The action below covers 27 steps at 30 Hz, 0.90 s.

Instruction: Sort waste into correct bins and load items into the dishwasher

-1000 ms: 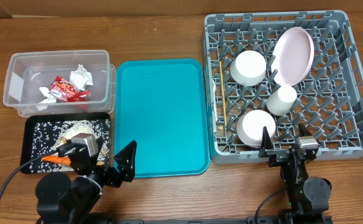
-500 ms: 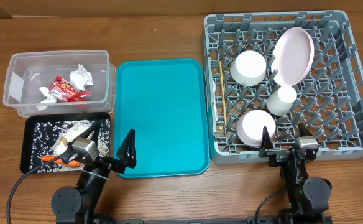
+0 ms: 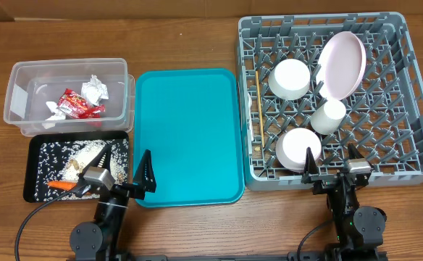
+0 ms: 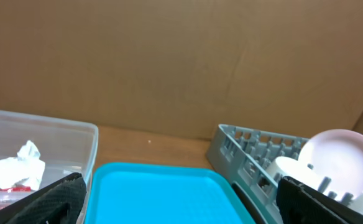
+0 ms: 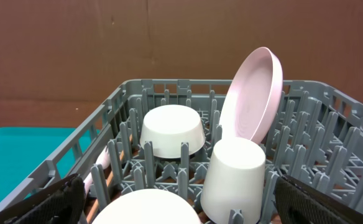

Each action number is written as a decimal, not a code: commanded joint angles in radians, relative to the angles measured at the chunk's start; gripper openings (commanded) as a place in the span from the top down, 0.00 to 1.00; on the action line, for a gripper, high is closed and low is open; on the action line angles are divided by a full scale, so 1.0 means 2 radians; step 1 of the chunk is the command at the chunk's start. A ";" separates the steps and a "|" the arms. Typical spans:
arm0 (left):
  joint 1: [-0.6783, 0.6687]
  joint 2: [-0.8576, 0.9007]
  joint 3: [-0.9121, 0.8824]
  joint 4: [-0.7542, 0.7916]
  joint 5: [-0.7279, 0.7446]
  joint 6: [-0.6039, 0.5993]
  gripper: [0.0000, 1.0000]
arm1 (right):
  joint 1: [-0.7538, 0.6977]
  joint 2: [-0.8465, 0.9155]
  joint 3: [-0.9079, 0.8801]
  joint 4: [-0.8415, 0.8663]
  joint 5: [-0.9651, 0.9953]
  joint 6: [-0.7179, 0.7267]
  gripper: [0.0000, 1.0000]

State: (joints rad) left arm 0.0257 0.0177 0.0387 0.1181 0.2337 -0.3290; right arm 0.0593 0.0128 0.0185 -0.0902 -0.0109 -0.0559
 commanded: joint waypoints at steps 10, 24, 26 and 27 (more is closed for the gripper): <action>-0.012 -0.007 -0.017 -0.006 -0.095 0.010 0.00 | -0.002 -0.005 -0.005 0.003 0.005 0.002 0.00; -0.014 -0.007 -0.017 -0.098 -0.115 0.124 0.00 | -0.002 -0.005 -0.005 0.003 0.005 0.002 0.00; -0.014 -0.007 -0.017 -0.098 -0.115 0.128 0.00 | -0.002 -0.005 -0.005 0.003 0.005 0.002 0.00; -0.014 -0.007 -0.017 -0.098 -0.115 0.128 0.00 | -0.002 -0.005 -0.005 0.003 0.005 0.002 0.00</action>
State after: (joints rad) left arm 0.0059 0.0151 0.0082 -0.0765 0.0063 -0.1364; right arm 0.0593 0.0128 0.0185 -0.0898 -0.0109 -0.0563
